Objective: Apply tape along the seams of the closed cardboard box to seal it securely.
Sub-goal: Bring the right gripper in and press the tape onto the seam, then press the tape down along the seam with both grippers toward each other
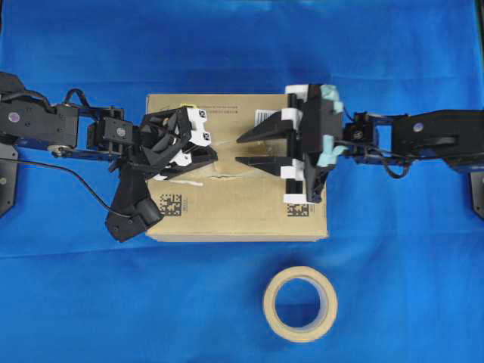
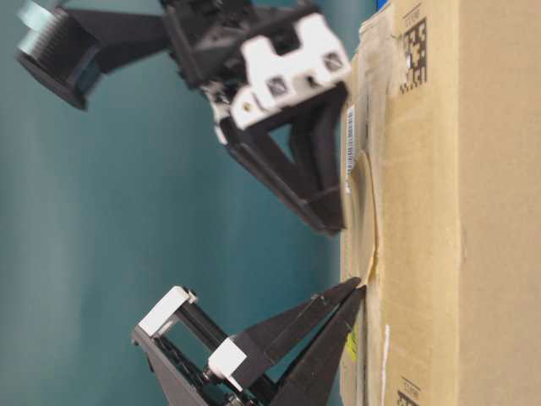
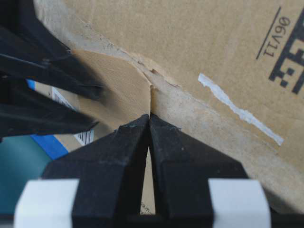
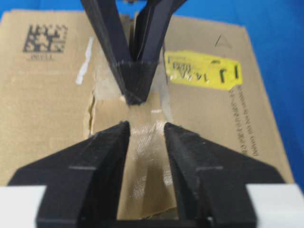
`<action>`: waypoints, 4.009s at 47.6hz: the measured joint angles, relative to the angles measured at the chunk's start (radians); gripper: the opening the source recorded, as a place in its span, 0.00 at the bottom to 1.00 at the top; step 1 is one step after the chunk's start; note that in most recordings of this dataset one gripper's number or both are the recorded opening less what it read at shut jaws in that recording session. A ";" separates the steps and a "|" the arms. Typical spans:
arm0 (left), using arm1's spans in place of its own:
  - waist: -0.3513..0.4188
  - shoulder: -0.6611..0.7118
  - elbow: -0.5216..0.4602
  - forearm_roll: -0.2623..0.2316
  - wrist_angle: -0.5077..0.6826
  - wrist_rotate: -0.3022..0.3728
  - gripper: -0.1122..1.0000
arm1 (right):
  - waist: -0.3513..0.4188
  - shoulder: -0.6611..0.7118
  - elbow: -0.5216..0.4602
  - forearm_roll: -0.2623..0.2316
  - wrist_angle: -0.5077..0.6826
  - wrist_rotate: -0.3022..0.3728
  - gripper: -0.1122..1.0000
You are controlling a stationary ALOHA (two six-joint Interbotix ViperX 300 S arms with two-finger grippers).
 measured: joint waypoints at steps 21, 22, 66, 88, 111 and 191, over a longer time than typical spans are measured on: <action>0.006 0.000 0.000 0.000 0.000 -0.017 0.10 | 0.000 0.057 -0.003 0.006 0.008 0.031 0.36; 0.006 0.000 0.000 0.000 0.002 -0.018 0.10 | 0.000 0.057 -0.003 0.006 0.008 0.032 0.36; 0.012 -0.002 -0.014 0.000 0.101 -0.021 0.69 | -0.002 0.058 -0.008 0.008 0.029 0.035 0.36; 0.012 -0.009 -0.020 0.000 0.147 -0.023 0.69 | -0.002 0.058 -0.009 0.006 0.037 0.035 0.36; 0.009 -0.063 0.000 -0.002 0.173 -0.032 0.69 | -0.002 0.058 -0.009 0.006 0.041 0.035 0.36; 0.015 0.120 0.054 -0.020 -0.417 -1.252 0.10 | -0.037 0.063 -0.021 0.003 -0.023 0.031 0.11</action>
